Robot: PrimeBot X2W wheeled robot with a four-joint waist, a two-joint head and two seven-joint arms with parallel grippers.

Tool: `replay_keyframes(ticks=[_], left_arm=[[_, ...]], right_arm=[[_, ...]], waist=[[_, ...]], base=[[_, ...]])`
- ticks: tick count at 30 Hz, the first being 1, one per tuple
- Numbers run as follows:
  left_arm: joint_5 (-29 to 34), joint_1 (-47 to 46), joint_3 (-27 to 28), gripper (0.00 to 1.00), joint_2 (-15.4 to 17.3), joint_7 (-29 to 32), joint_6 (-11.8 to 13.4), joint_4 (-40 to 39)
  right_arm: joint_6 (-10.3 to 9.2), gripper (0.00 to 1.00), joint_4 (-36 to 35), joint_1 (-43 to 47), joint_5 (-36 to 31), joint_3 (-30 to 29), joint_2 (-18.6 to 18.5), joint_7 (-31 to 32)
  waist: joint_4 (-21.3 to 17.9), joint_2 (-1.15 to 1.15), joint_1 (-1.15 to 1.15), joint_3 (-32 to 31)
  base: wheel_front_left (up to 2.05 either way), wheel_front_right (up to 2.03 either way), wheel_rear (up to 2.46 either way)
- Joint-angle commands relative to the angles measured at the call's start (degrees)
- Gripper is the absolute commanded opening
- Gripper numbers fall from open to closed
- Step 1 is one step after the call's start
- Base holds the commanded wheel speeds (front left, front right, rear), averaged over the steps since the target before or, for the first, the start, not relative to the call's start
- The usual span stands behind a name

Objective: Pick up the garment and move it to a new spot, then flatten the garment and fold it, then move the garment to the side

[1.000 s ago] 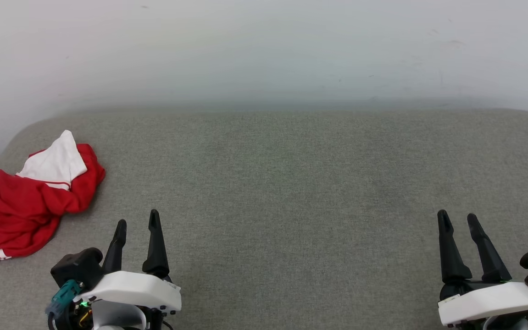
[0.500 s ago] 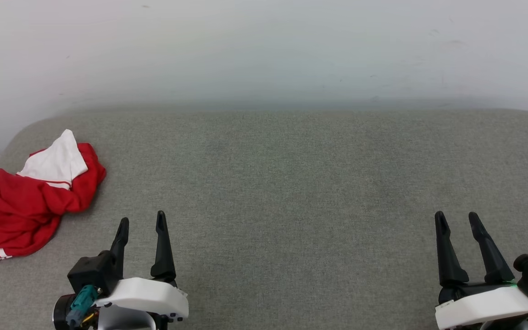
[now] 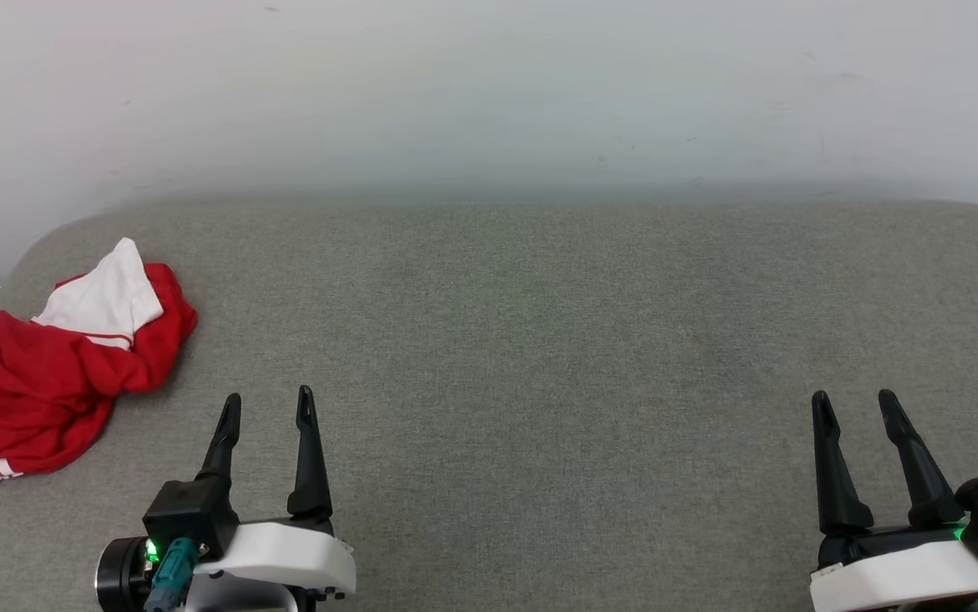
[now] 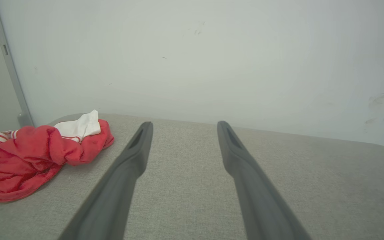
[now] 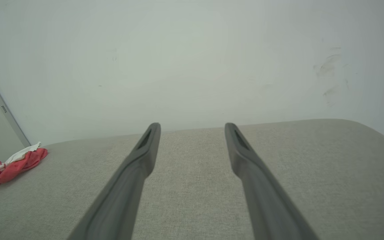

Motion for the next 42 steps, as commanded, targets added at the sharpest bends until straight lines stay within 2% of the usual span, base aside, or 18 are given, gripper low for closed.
replay_keyframes(ticks=[1,19,27,35,42], left_arm=[[1.16,0.6,0.16,1.0,-0.29,-0.55,-0.43,-0.75],[6.84,2.08,3.37,1.0,-2.74,-2.51,-6.0,-1.26],[9.14,2.58,4.2,1.0,-3.28,-3.24,-7.19,-0.19],[7.89,2.52,4.91,1.0,-3.51,-3.1,-8.45,1.51],[6.55,2.35,4.67,1.0,-3.54,-3.1,-8.24,2.26]], right_arm=[[-0.02,1.0,-0.8,0.2,-1.14,-0.06,-0.11,-0.67],[-0.02,1.0,-1.75,1.49,-4.59,0.22,-0.1,-2.62],[-0.02,1.0,-1.73,1.98,-6.27,0.29,-0.09,-3.22],[-0.02,1.0,-0.67,2.25,-4.93,0.41,-0.09,-3.14],[-0.02,1.0,0.08,2.27,-3.86,0.1,-0.09,-3.13]], waist=[[0.02,0.0,0.0,-0.01],[0.33,0.0,0.0,-0.04],[0.25,0.0,0.0,-0.02],[0.23,0.0,0.0,-0.16],[0.32,0.0,0.0,-0.28]], base=[[0.0,0.0,0.0],[0.0,0.0,0.0],[0.0,0.0,0.0],[0.0,0.0,0.0],[0.0,0.0,0.0]])
